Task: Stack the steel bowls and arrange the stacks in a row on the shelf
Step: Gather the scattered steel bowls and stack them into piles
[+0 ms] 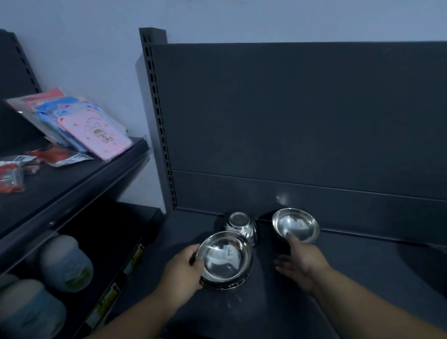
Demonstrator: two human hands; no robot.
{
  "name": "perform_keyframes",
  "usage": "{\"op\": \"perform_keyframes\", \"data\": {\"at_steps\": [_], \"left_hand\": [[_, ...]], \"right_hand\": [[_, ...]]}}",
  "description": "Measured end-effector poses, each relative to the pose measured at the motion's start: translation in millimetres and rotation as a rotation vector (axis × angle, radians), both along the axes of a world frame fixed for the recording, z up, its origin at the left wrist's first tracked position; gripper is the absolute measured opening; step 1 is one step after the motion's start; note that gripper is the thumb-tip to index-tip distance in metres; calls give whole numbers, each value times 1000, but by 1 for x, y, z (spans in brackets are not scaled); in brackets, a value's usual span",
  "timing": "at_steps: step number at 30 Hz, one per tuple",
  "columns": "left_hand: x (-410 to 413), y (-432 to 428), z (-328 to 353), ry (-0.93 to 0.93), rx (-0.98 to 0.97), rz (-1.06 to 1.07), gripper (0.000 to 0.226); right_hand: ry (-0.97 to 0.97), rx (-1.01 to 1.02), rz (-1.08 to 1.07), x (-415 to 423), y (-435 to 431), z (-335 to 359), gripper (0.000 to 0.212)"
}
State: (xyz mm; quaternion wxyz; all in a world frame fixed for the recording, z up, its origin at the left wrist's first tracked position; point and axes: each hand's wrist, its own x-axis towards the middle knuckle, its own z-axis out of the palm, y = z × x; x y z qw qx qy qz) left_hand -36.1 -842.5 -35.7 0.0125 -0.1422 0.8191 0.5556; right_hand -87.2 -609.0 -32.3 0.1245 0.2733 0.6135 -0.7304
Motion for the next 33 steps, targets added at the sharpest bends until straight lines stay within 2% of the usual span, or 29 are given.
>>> {"op": "perform_keyframes", "data": {"at_steps": [2,6,13,16,18,20,23,24,26,27,29,33], "left_hand": [[-2,4,0,-9,-3,-24,20],[-3,12,3,-25,9,-83,18],[-6,33,1,-61,5,-200,25],[-9,39,1,-80,-89,-256,35],[-16,42,9,-18,-194,-234,37],[-23,45,23,52,-216,-163,41],[-35,45,39,97,-57,-66,63],[-37,44,43,83,36,-55,64],[-40,44,49,20,227,-50,48],[-38,43,53,-4,282,-48,34],[-38,39,55,-11,320,-15,24],[-39,20,47,-35,367,151,16]], "right_hand": [[-19,-29,-36,-7,8,-1,49],[-52,-22,-49,-13,17,-4,40],[8,53,-65,-15,35,4,40],[97,100,-44,-16,39,22,36],[166,149,-1,-16,39,36,34],[220,196,72,-15,36,50,29],[241,248,215,-12,25,65,24],[239,257,260,-11,21,68,22],[234,261,348,-10,11,71,17],[238,260,387,-10,7,72,15],[249,251,452,-11,-1,72,15],[268,313,529,-24,-18,61,38]]}}
